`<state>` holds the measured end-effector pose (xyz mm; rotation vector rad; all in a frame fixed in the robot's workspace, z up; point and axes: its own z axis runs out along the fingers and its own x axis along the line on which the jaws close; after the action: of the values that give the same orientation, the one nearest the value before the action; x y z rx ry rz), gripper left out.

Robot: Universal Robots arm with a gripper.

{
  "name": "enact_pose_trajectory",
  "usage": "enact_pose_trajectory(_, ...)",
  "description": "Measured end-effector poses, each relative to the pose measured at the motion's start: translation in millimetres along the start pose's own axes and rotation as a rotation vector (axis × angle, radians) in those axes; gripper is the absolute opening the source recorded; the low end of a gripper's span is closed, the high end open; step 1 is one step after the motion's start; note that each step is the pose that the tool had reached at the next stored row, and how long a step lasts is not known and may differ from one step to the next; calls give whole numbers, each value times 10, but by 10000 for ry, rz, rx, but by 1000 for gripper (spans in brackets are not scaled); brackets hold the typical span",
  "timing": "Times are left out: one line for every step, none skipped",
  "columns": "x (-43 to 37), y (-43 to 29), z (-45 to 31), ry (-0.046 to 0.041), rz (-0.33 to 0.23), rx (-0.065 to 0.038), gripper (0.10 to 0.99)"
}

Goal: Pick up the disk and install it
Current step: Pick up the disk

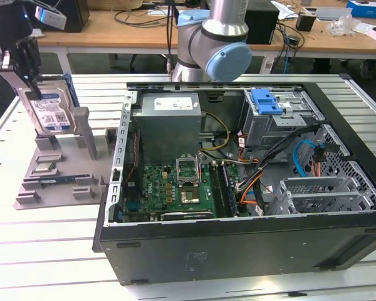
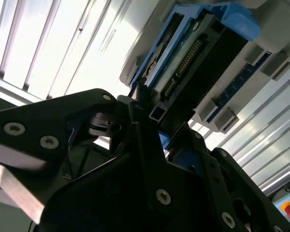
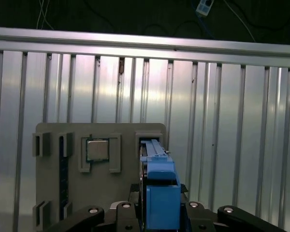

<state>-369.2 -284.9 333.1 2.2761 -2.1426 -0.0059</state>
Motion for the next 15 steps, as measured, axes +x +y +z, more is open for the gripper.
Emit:
enact_pose_trajectory(-1, 0, -25, -1, -1, 0, 365)
enact_pose_trajectory(-2, 0, -47, 0, -1, 0, 365)
enact_pose_trajectory(-3, 1, -79, 0, -1, 0, 365)
enact_pose_trajectory(-4, 1, -100, 0, 0, 0, 365)
enact_pose_trajectory(-5, 1, -136, 0, -1, 1, 365)
enact_pose_trajectory(-5, 2, -172, 0, 0, 0, 365)
enact_pose_trajectory(-5, 2, -189, 0, 0, 0, 365)
enact_pose_trajectory(-6, 2, -205, 0, 0, 0, 365)
enact_pose_trajectory(-6, 3, -232, 0, 0, 0, 365)
enact_pose_trajectory(-6, 3, -252, 0, 0, 1, 365)
enact_pose_trajectory(-6, 3, -269, 0, 0, 0, 365)
enact_pose_trajectory(-6, 3, -296, 0, 0, 1, 365)
enact_pose_trajectory(-7, 4, -315, 0, 0, 1, 365)
enact_pose_trajectory(-7, 4, -333, 0, 0, 0, 365)
enact_pose_trajectory(-7, 4, -352, 0, 0, 0, 365)
